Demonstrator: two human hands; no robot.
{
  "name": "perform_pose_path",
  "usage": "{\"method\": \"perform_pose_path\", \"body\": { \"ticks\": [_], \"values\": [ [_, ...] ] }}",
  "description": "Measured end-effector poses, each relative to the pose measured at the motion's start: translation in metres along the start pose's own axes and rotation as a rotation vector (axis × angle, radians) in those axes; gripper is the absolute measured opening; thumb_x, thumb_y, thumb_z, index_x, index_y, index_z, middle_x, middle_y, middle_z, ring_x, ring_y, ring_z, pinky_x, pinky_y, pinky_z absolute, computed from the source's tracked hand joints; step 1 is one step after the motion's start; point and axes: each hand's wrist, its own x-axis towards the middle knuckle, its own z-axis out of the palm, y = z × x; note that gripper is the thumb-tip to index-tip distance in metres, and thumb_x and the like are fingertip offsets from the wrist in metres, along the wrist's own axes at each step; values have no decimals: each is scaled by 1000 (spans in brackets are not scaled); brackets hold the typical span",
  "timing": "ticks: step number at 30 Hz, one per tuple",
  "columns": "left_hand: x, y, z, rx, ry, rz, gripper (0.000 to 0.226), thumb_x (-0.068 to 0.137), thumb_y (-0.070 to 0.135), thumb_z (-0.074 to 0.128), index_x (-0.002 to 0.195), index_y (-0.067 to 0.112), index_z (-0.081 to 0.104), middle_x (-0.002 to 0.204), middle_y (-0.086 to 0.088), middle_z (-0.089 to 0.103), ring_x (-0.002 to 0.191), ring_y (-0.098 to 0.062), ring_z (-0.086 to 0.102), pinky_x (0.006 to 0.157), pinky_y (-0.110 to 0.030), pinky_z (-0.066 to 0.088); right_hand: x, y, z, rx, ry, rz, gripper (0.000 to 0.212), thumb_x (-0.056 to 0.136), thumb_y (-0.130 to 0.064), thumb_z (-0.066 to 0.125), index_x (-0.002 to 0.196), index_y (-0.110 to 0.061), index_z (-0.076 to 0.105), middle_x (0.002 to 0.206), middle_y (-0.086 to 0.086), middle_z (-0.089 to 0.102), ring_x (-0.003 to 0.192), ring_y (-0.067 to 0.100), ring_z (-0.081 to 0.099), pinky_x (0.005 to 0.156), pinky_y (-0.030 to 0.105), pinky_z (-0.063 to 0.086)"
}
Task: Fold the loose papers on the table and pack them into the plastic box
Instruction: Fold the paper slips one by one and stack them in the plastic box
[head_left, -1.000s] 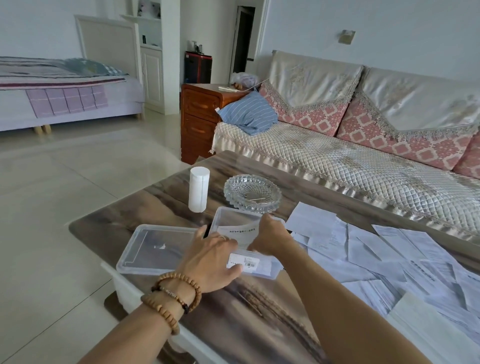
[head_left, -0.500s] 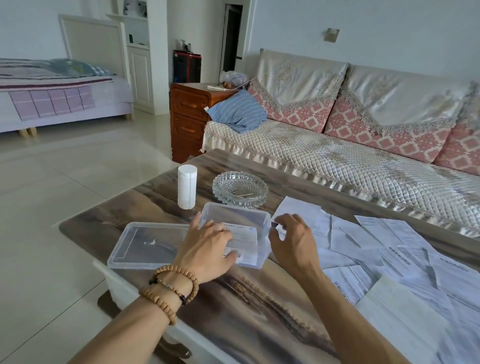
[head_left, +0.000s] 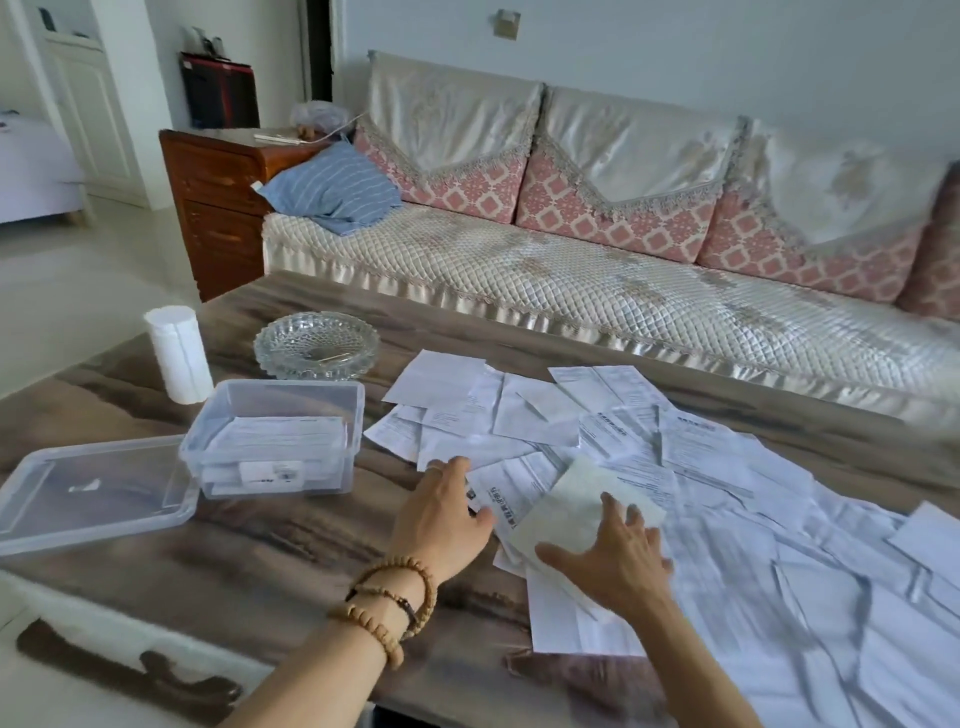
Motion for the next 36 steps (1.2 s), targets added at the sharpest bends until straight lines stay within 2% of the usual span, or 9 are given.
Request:
{"method": "perform_pose_path", "body": {
  "ticks": [3,7,13,17,20,22,27,32,36],
  "values": [
    [28,13,21,35,-61,-26,67,88,36,62,144,20,29,142,-4,40,131,-22,41,103,-36,42,1,19,12,-137,-159,-133,134,48,-87,56,151,-24,-1,152,8,16,137,40,17,106,55,27],
    [60,27,37,196,-260,-163,87,81,49,67,148,16,22,143,-9,42,130,-29,44,101,-41,43,0,29,7,-111,-131,-201,117,59,-67,59,151,-22,2,145,3,26,131,34,24,105,51,29],
    [53,33,46,16,-186,-168,14,88,25,63,88,11,65,87,-5,67,84,-25,62,66,-28,45,-6,38,6,-31,121,-257,74,79,-33,48,147,-15,24,129,7,53,119,30,46,99,38,41],
    [24,21,32,-396,-253,-292,21,88,21,54,83,7,68,82,-10,69,78,-25,62,66,-27,43,-14,40,-5,258,181,-252,64,82,-20,56,143,-17,37,117,11,64,101,28,61,81,31,47],
    [3,14,21,-744,-391,-538,45,90,53,55,96,13,75,92,-10,75,86,-28,69,67,-30,53,-37,27,-2,153,20,-532,69,81,-27,58,146,-20,37,141,1,51,126,18,48,105,26,36],
    [-5,13,20,-609,-412,-484,37,84,46,67,92,12,75,90,-9,76,84,-25,70,67,-29,54,-48,20,3,95,-111,-649,72,82,-39,59,148,-24,34,150,-8,38,137,12,35,114,23,21],
    [-20,12,13,-213,-206,-283,13,88,10,57,85,6,69,83,-7,70,70,-16,60,49,-19,40,-25,23,-30,273,-187,-459,83,78,-54,72,146,-22,38,149,-3,41,133,14,41,107,25,32],
    [-27,-4,-7,-215,-161,-291,16,89,11,51,82,9,66,80,-1,69,76,-17,65,54,-21,43,25,32,-44,-149,-275,-398,109,59,-61,83,148,-24,31,139,1,46,130,23,44,108,44,36],
    [-36,-18,-13,-261,-132,-314,25,96,18,47,75,11,59,67,3,58,58,-12,53,52,-23,36,35,17,-39,-353,-201,-334,89,55,-67,81,124,-19,50,108,-2,62,104,21,56,100,45,38]
  ]
}}
